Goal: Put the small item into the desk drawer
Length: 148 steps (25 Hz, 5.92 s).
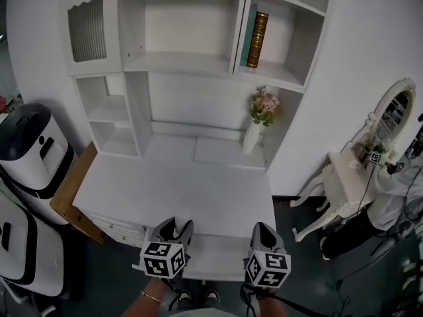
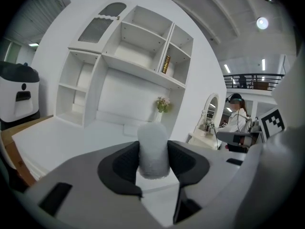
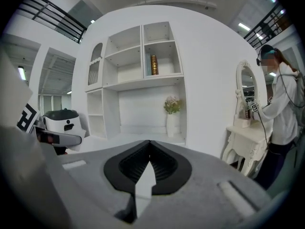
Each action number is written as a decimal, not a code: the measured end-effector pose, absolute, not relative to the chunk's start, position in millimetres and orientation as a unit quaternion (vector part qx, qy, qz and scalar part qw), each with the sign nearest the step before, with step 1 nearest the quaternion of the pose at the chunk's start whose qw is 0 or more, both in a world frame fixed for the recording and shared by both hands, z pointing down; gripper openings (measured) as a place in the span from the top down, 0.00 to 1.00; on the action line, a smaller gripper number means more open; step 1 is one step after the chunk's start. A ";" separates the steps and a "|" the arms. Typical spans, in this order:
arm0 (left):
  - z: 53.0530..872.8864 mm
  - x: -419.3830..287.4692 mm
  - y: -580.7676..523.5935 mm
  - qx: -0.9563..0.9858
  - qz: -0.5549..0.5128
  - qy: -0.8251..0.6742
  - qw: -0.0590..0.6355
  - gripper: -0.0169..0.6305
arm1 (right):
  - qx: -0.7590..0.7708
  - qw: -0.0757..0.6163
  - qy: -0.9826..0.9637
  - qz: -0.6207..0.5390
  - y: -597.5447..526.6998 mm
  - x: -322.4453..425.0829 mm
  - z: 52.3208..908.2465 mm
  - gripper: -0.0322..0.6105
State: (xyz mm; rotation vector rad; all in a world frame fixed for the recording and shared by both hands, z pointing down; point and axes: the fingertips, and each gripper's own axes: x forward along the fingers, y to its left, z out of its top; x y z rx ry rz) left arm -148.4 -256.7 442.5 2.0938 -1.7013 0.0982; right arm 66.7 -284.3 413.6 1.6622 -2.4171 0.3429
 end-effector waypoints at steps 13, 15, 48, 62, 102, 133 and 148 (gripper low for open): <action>451.0 -141.6 -250.1 0.749 0.039 -0.622 0.226 0.71 | 0.559 0.098 -0.814 0.123 -280.2 79.3 420.3 0.94; 454.3 -135.7 -250.2 0.753 0.041 -0.616 0.228 0.71 | 0.567 0.099 -0.808 0.125 -278.3 87.7 422.5 0.94; 659.0 -52.4 -234.2 0.808 0.354 -0.354 0.310 0.71 | 0.653 0.156 -0.708 0.216 -234.5 190.3 521.7 0.94; 731.0 -45.9 -241.8 0.784 0.430 -0.318 0.315 0.71 | 0.661 0.171 -0.689 0.244 -233.9 201.5 551.0 0.94; 796.3 -62.3 -286.0 0.721 0.387 -0.459 0.346 0.70 | 0.655 0.199 -0.678 0.269 -237.5 210.8 588.2 0.94; 705.4 -82.6 -262.2 0.741 0.345 -0.476 0.324 0.64 | 0.618 0.170 -0.729 0.241 -247.9 170.2 550.5 0.94; 533.4 -137.5 -226.4 0.728 0.175 -0.626 0.217 0.91 | 0.541 0.141 -0.808 0.186 -266.7 99.4 493.1 0.94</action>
